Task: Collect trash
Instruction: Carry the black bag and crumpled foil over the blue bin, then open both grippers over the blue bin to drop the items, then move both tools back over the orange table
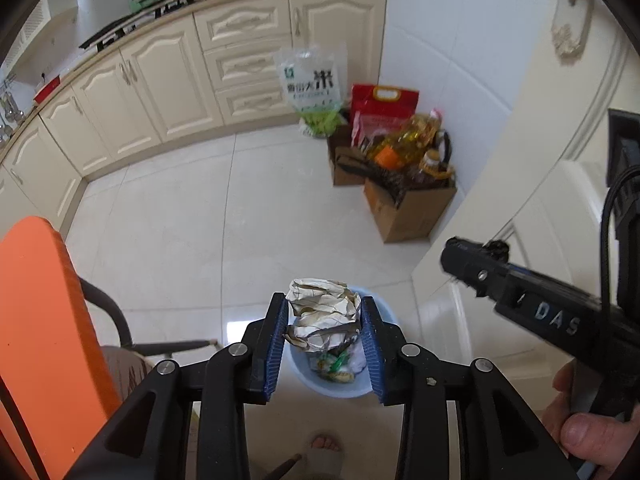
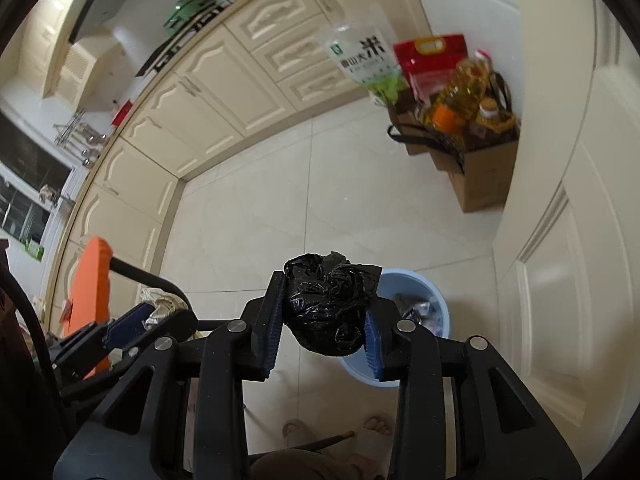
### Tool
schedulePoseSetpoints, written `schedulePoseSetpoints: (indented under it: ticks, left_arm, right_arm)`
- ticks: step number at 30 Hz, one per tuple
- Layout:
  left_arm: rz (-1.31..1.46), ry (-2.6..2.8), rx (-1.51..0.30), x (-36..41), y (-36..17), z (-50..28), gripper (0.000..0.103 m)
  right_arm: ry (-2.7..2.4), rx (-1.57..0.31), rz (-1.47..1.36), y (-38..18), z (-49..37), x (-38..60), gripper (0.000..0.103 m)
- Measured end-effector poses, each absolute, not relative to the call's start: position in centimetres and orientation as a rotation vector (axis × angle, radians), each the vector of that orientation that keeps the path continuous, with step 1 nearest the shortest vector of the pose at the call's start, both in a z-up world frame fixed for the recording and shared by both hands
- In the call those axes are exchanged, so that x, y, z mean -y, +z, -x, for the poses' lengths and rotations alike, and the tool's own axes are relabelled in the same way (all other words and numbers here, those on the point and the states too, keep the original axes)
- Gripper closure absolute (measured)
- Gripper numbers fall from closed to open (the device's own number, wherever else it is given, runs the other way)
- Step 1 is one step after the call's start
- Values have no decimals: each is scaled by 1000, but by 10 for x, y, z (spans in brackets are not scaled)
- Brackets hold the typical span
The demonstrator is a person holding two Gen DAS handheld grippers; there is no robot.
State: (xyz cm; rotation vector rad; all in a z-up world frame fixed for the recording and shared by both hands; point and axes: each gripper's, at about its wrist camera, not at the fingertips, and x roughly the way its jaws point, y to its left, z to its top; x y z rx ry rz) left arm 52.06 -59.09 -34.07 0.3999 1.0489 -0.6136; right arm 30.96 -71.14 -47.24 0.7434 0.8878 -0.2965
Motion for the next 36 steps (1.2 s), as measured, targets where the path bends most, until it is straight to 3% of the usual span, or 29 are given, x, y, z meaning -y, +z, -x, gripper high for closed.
schedulePoseSetpoints:
  ticks: [1,3,12,15,19,23,36]
  left_arm:
    - [-403,-606,-1051,596,-343,-525,64]
    - [-405,-590,-1047,604,-344,-532,38]
    - [-407,-554,-1008,599,-340,-517,10]
    - [-404,-557,-981,585,-331,-502,9]
    - [-361,-561,-941,564,-316,-485,9]
    - [-335,-570,-883,529,-298,-463,1]
    - [-185,-512,-725,372,-239,-381,1]
  right_arm:
    - [-302,-891,-749,-475,-311,714,63]
    - [-306,-890,-762,-478,-310,718,49]
    - [-344,-870,-770,-464,-299,717,26]
    - [-364,-849,-746,-448,-293,710,13]
    - [-398,-839,-699,-425,-286,696,6]
    - [-421,-817,-649,-398,-278,675,0]
    - [-363,-738,-505,-310,-270,568,0]
